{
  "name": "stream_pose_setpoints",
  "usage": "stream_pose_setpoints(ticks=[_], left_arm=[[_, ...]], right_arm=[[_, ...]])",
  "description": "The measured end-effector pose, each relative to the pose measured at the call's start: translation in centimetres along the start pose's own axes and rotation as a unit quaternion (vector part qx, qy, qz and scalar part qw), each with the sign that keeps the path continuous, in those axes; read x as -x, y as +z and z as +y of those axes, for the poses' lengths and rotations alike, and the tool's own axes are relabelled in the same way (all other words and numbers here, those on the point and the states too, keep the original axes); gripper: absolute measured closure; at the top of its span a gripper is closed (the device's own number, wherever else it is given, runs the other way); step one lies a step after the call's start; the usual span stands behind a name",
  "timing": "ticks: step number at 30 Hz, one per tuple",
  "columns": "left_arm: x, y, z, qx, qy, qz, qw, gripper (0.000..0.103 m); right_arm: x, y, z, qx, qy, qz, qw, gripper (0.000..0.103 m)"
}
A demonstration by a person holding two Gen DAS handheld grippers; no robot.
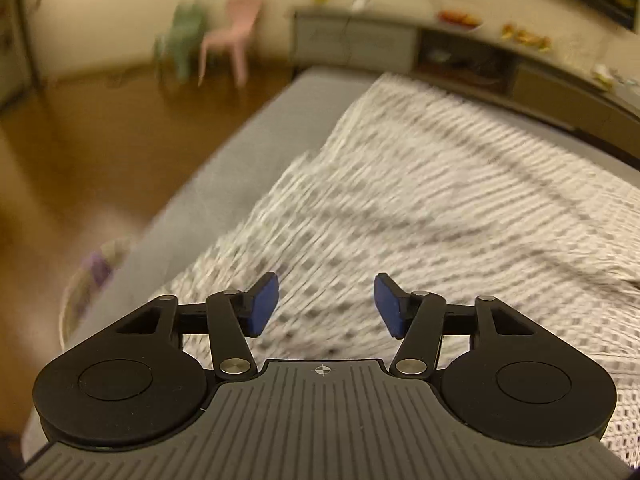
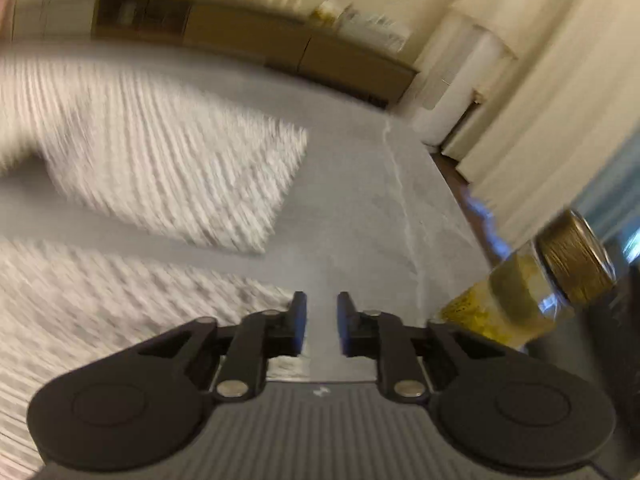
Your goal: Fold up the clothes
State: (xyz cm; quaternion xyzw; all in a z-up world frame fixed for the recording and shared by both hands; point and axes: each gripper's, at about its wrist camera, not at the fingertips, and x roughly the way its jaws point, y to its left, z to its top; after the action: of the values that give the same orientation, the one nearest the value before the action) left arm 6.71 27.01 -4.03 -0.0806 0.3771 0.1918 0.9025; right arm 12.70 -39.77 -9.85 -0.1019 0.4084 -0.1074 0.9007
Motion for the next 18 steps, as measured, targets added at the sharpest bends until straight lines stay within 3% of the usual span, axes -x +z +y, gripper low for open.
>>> stream_pose_setpoints(ticks=[2,4,7,10,12,18], left_arm=[[1.0,0.0,-3.3,-0.042,-0.043,-0.007,0.9982,0.05],[1.2,-0.8,-8.1,-0.111,-0.103,0.008,0.9885,0.049],[0.4,-2.5,-15.6,-0.213,-0.116,0.013,0.9699,0.049],[-2.2,-3.0,-20.2,-0.255,-0.088,0.016,0.9627,0.051],[-3.7,-2.6,-21.7,-0.257,-0.073,0.01,0.9635,0.045],[-7.3,1.3,-22.2,-0.22,-0.02,0.016,0.9753,0.034]], right_arm=[[2.7,-0.8,0.5,-0.042,0.073,-0.011,0.996,0.074],[4.7,-2.0,2.0,-0.063,0.148,-0.007,0.987,0.067],[5.6,-4.4,5.8,-0.058,0.237,0.025,0.97,0.067],[5.5,-6.0,9.1,-0.021,0.246,0.045,0.968,0.068],[6.0,-6.2,9.7,0.002,0.235,0.042,0.971,0.068],[8.0,-8.0,9.1,0.038,0.23,0.041,0.972,0.067]])
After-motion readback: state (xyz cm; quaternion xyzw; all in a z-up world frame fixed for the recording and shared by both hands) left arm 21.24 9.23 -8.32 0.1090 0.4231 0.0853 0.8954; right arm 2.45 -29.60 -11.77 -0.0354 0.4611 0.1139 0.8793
